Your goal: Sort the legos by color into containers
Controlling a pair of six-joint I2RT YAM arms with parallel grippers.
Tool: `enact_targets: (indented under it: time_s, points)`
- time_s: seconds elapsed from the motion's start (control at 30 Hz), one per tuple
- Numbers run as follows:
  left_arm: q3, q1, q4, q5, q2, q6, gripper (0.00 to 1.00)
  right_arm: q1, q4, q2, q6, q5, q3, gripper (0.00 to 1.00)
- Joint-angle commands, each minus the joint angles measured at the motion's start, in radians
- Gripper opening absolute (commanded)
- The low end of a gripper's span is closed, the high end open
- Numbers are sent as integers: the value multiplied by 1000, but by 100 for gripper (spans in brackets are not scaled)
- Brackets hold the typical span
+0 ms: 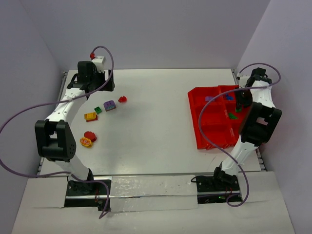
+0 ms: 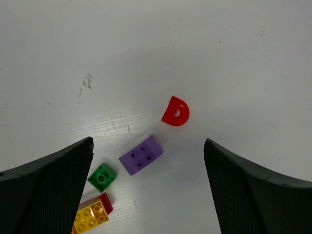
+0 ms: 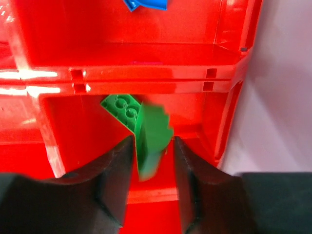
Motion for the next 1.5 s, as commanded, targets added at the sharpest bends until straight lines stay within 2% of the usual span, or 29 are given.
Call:
enact_targets:
  time_s: [0.0,0.07,0.23,0.33,0.4,0.47,0.73,0.87,1.13,1.47]
  points:
    - [-17,25,-12,-19,-66,4,99,10,38,3,31,28,34,53]
    - [-27,36,-25,-9,-71,6,99,11,44,-4,36,38,30,61]
    - [-69,67,-54,82,-100,107,95,17,14,-17,48,29,68,68]
    - [-106,87,-79,140,-116,149,90,29,-3,-45,60,-22,92,76]
    - [-108,106,-115,171,-110,168,88,44,-8,-63,68,-61,112,84]
    - [-125,116,-124,189,-109,181,85,75,-12,-82,77,-103,126,96]
    - [-102,117,-161,117,-26,271,76,224,-8,-95,115,-177,214,100]
    - [-79,147,-195,126,32,402,76,258,-21,-89,119,-192,248,100]
    - [44,227,-331,221,165,595,74,265,-35,-106,115,-225,246,100]
    - [52,229,-365,286,273,726,70,267,-43,-112,103,-209,229,100]
